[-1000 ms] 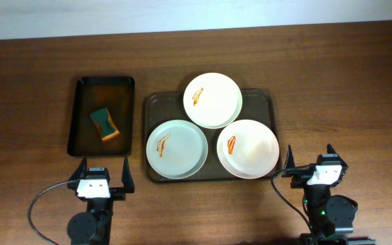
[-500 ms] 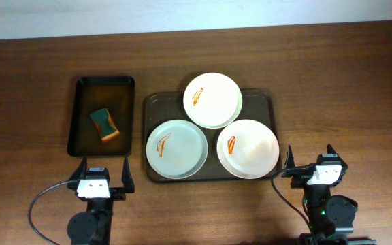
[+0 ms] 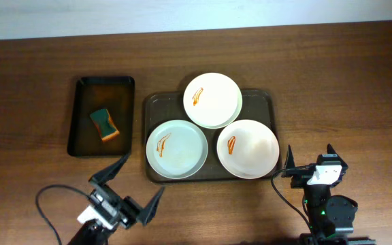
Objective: Clean dirty plates on tray and stack at the side
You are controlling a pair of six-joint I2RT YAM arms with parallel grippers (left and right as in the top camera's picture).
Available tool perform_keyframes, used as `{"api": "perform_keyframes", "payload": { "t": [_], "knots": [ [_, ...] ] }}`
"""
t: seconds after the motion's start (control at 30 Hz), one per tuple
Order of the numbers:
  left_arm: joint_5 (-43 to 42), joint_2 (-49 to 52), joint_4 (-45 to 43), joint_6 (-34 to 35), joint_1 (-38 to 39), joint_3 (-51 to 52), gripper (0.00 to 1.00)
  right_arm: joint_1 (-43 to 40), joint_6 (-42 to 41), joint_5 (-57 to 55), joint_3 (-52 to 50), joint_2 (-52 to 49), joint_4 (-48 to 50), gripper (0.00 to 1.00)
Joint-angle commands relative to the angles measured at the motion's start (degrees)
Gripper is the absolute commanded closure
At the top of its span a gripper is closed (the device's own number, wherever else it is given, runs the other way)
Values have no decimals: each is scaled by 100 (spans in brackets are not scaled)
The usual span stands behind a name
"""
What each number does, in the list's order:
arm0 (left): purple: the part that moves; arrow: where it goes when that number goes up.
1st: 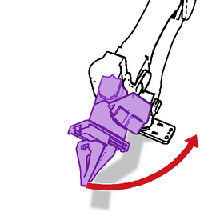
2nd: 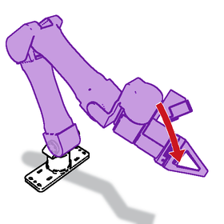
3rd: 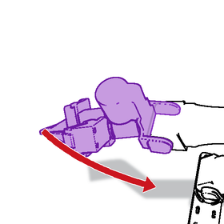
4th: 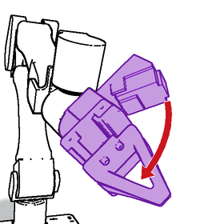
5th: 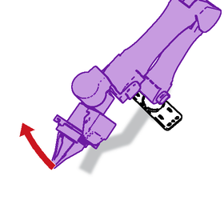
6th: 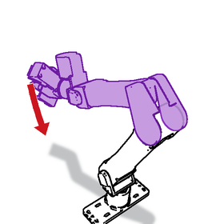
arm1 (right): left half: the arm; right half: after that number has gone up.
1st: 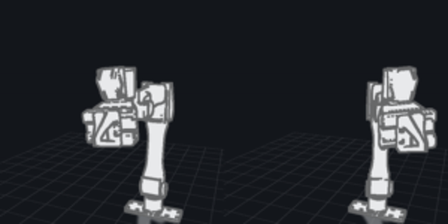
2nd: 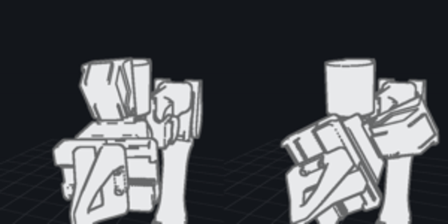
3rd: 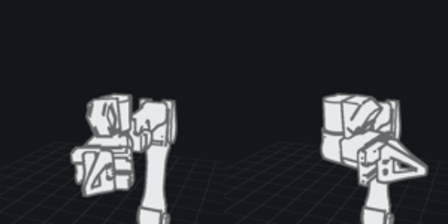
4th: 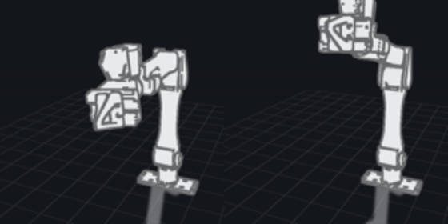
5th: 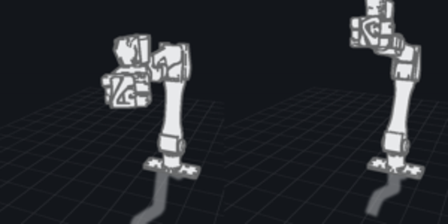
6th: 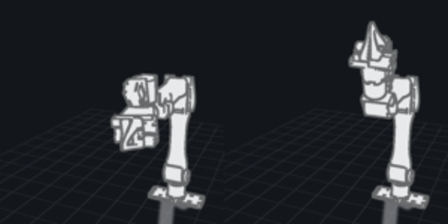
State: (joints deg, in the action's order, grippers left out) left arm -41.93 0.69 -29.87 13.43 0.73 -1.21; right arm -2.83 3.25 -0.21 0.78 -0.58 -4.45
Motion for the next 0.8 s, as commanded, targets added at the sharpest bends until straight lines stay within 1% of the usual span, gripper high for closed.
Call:
{"api": "perform_keyframes", "payload": {
  "t": [0.0,0.03,0.13,0.17,0.2,0.3,0.33,0.43,0.53,0.57,0.63,0.7,0.77],
  "knots": [
    [-55,50,251,129,-15,-584,0,52,-7,-48,-46,39,-17,2],
    [-50,107,448,-11,-15,-778,0,52,-7,-48,-46,39,-17,2],
    [-24,656,1912,-748,-15,-1991,0,52,-7,-48,-46,39,-17,2],
    [7,1152,2999,-1287,-15,-2809,0,52,-7,-48,-46,39,-17,2],
    [223,1486,3676,-1528,-15,-3279,0,52,-7,-48,-46,39,-17,2],
    [1456,2846,6004,-1720,-15,-4964,1,52,-7,-48,-46,39,-17,2],
    [1709,3383,6776,-1722,-15,-5600,1,52,-7,-48,-46,39,-17,2],
    [1928,4850,8513,-1733,-13,-7342,1,52,-7,-48,-46,39,-17,2],
    [2000,5989,9641,-2192,-13,-8690,1,52,-7,-48,-46,39,-17,1],
    [2282,6607,10190,-2216,-13,-9346,1,52,-7,-48,-46,39,-17,2],
    [2846,7608,10843,-2214,-15,-10242,0,52,-7,-50,-46,39,-17,2],
    [3040,8393,11068,-2212,-15,-10725,0,52,-7,-48,-46,39,-17,2],
    [3021,8929,11097,-2212,-15,-10813,0,52,-7,-48,-46,39,-17,2]
  ]
}}
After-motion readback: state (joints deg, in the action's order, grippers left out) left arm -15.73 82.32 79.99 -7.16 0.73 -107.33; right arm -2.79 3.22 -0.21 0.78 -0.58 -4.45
